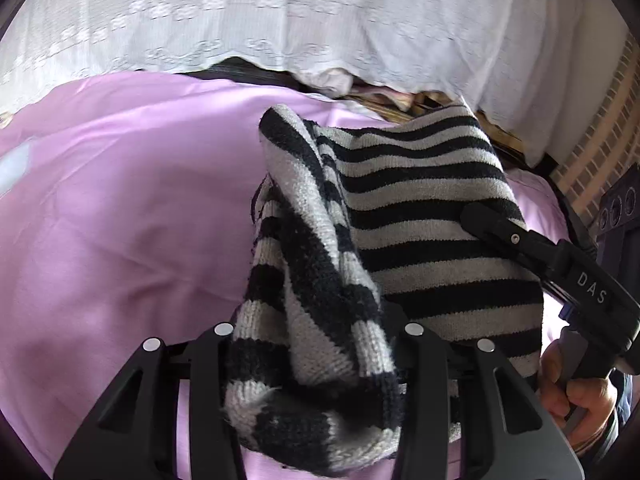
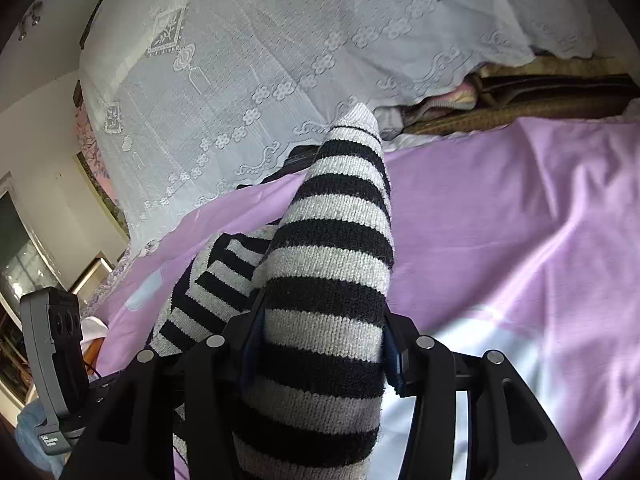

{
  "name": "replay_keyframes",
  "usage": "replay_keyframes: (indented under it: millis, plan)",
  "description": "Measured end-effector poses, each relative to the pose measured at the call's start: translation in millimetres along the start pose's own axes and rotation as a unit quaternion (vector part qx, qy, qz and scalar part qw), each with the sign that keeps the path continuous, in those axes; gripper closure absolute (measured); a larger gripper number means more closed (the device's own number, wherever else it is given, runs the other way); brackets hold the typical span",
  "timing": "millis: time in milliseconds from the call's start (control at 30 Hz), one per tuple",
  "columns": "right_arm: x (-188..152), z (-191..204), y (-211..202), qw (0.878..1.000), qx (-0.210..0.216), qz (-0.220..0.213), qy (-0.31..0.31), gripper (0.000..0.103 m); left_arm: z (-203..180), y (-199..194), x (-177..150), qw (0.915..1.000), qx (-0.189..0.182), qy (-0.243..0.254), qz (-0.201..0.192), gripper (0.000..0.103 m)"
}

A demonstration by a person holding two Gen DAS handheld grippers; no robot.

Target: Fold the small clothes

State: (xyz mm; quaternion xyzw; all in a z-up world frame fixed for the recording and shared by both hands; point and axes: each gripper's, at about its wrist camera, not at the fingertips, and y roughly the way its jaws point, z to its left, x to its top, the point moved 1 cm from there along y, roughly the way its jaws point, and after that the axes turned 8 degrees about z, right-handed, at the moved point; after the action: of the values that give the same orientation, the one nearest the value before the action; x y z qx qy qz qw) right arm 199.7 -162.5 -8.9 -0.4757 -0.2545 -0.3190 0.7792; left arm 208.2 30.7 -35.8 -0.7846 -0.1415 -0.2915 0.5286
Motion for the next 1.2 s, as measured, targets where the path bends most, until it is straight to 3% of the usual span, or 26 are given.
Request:
replay_keyframes:
  millis: [267, 467, 700, 833, 1000, 1133, 1200]
  plan:
    - [11.3, -69.6, -87.1, 0.997, -0.075, -0.031, 0.005, 0.053, -113.6, 12.1, 4.8, 0.9964, -0.017, 0.082, 0.010, 0.066]
    - [17.1, -139.8, -165.0, 0.989, -0.130, -0.061, 0.036, 0.053, -235.3, 23.7, 9.7, 0.9862, -0.037, 0.161, 0.009, 0.066]
    - [11.5, -233.8, -259.2, 0.972, -0.199, -0.084, 0.093, 0.053, -364.4, 44.2, -1.8, 0.9746, -0.085, 0.206, 0.022, 0.066]
    - [-10.6, -281.0, -305.4, 0.959, -0.234, -0.091, 0.129, 0.053, -440.3, 57.0, -29.8, 0.9631, -0.114, 0.242, 0.033, 0.066]
    - [-54.0, -340.2, -348.9, 0.939, -0.267, -0.097, 0.193, 0.053, -509.0, 78.4, -69.0, 0.9498, -0.136, 0.275, 0.059, 0.066]
    - [-88.9, -383.6, -348.8, 0.924, -0.266, -0.074, 0.264, 0.053, -542.1, 105.3, -109.7, 0.9366, -0.116, 0.322, 0.073, 0.061]
    - [-103.6, -407.0, -341.4, 0.914, -0.243, -0.063, 0.318, 0.050, -541.4, 112.0, -125.1, 0.9362, -0.089, 0.337, 0.046, 0.052]
